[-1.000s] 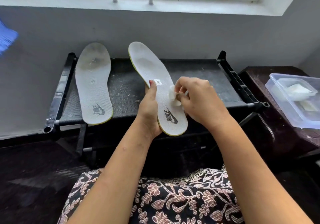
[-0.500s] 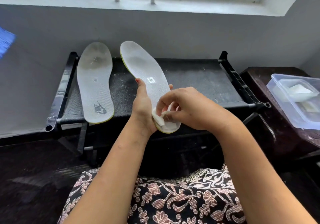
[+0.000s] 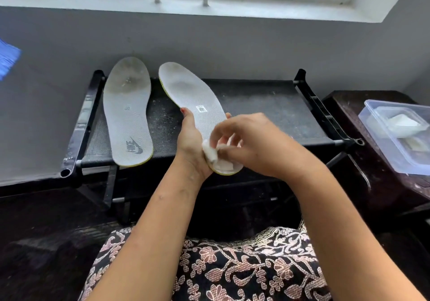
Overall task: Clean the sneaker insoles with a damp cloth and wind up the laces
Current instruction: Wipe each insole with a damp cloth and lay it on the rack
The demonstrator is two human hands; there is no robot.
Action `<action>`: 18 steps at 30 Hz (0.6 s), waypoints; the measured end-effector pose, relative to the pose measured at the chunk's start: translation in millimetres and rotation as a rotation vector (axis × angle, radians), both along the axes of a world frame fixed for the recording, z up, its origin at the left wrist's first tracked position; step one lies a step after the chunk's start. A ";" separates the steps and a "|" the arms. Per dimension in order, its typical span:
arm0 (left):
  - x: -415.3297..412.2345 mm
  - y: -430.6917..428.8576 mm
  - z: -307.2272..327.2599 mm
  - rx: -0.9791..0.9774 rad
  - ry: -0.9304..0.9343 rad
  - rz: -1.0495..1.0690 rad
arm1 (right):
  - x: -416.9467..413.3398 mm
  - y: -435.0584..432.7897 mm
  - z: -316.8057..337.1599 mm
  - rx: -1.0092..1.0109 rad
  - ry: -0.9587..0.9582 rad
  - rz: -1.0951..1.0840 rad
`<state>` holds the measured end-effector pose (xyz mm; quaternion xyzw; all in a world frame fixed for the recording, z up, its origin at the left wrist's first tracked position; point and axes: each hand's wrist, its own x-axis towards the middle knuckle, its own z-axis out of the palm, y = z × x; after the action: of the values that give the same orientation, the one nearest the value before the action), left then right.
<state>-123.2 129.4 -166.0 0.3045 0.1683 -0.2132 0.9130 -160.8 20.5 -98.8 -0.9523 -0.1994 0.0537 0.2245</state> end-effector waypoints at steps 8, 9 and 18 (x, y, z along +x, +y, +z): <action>0.5 -8.4 -5.7 0.120 -0.200 -0.067 | 11.0 -4.9 -18.2 -0.257 -0.506 -0.418; 1.0 -7.6 -5.6 0.127 -0.213 -0.064 | 12.6 -6.8 -19.4 -0.179 -0.505 -0.399; -5.1 -8.6 -4.7 0.096 -0.242 -0.166 | 28.2 -10.6 -35.1 -0.101 -0.432 -0.408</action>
<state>-128.3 120.8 -170.7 0.3840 0.0414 -0.2415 0.8902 -132.6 9.9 -133.9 -0.9721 -0.0441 -0.1863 0.1352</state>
